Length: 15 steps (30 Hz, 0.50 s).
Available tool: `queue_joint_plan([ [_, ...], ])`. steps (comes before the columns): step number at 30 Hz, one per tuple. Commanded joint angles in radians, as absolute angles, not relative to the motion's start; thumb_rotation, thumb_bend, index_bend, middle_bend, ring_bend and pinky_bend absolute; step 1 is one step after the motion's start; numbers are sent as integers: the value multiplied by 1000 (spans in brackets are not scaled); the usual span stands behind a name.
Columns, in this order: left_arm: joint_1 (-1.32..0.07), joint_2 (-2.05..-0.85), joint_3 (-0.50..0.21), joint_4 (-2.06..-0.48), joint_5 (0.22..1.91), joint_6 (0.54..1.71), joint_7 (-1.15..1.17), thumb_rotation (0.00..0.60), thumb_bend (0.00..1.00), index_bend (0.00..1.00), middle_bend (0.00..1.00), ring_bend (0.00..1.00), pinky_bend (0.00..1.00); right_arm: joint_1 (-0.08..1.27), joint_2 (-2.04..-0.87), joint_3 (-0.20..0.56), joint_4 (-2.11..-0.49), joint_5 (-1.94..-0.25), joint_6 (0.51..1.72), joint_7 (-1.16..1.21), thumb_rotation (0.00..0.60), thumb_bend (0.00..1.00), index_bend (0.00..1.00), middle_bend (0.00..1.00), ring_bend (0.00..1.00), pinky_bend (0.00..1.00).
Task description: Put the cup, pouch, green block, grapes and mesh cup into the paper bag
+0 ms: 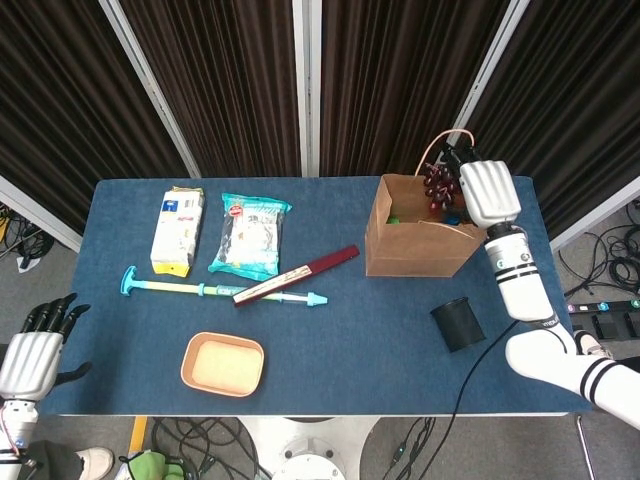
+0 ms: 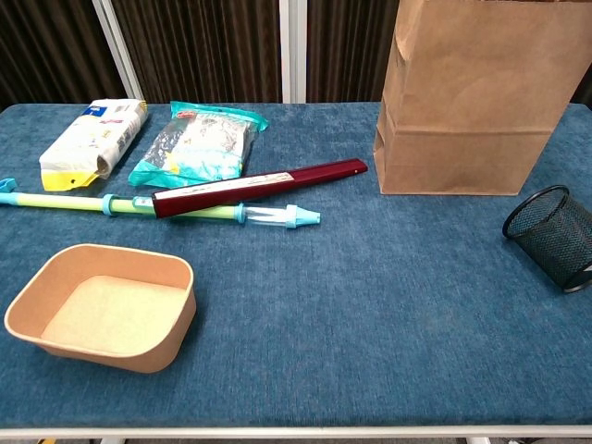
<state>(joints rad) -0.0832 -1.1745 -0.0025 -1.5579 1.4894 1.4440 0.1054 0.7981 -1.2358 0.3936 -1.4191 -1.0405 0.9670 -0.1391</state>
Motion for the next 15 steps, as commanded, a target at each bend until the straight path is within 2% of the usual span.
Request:
queue_joint_plan([
  [1,-85,-1174,-4,-1559,1488,1441,107,600,0,243,196,140,148,798,-1223,400,-1435,-1029,966,-132,600,16,0,90,12,278],
  [8,-91,-1174,-7,-1558,1491,1438,107,600,0,244,196,140,147,766,-1196,419,-1498,-1089,1020,-17,600,0,0,64,7,257],
  [11,-91,-1173,-8,-1560,1492,1440,109,600,0,243,196,140,147,740,-1184,427,-1543,-1189,1077,108,600,0,0,87,12,254],
  [15,-93,-1172,-9,-1562,1489,1437,113,600,0,243,196,140,147,697,-1182,394,-1574,-1432,1225,311,600,0,0,148,59,273],
])
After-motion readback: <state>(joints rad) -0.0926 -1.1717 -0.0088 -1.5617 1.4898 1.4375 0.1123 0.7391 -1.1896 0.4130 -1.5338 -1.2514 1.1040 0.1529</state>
